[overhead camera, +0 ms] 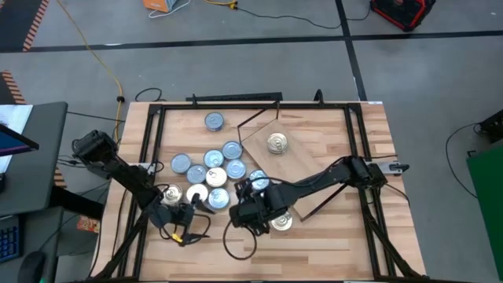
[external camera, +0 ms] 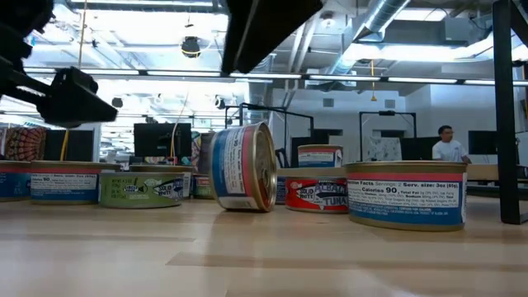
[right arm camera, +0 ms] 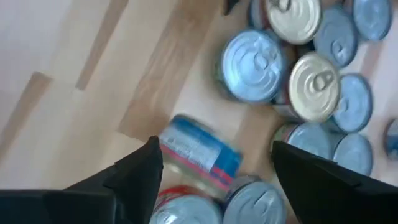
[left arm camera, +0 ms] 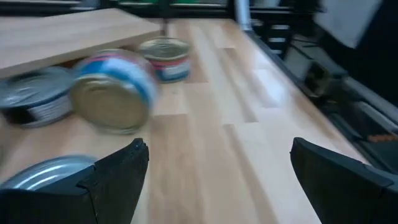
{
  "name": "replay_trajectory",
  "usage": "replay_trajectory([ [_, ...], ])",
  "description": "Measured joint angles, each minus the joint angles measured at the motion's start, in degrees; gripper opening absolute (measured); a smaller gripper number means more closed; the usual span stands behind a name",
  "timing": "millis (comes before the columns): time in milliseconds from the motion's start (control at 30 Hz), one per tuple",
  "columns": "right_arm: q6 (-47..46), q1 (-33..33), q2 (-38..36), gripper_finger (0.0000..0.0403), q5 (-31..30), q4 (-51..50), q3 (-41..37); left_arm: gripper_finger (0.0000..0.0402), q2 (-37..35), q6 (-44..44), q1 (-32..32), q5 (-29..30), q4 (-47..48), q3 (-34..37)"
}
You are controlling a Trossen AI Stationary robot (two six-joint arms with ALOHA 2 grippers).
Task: Stack canned seafood by type on shelf
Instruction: Stack the blue tuna can on top of the blue tuna can on the shelf
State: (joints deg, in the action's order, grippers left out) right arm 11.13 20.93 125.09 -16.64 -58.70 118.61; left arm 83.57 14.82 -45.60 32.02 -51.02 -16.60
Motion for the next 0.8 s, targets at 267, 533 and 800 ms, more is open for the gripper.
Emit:
replay_trajectory([
  [267, 1.2, -0.9, 0.8, 0.0340, 3.5, 0.3, 0.0, 0.0377, 0.0, -7.3, 0.1, -13.2, -6.5, 0.0],
  [533, 5.9, -2.4, 2.6, 0.0341, 6.5, 0.5, 0.0, 0.0377, -0.2, -6.7, 0.1, -8.7, -7.5, 0.0],
  [800, 11.4, -3.3, 2.8, 0.0355, 6.2, 0.5, 0.0, 0.0377, -9.3, -0.8, 0.1, 4.1, 8.3, -0.7],
])
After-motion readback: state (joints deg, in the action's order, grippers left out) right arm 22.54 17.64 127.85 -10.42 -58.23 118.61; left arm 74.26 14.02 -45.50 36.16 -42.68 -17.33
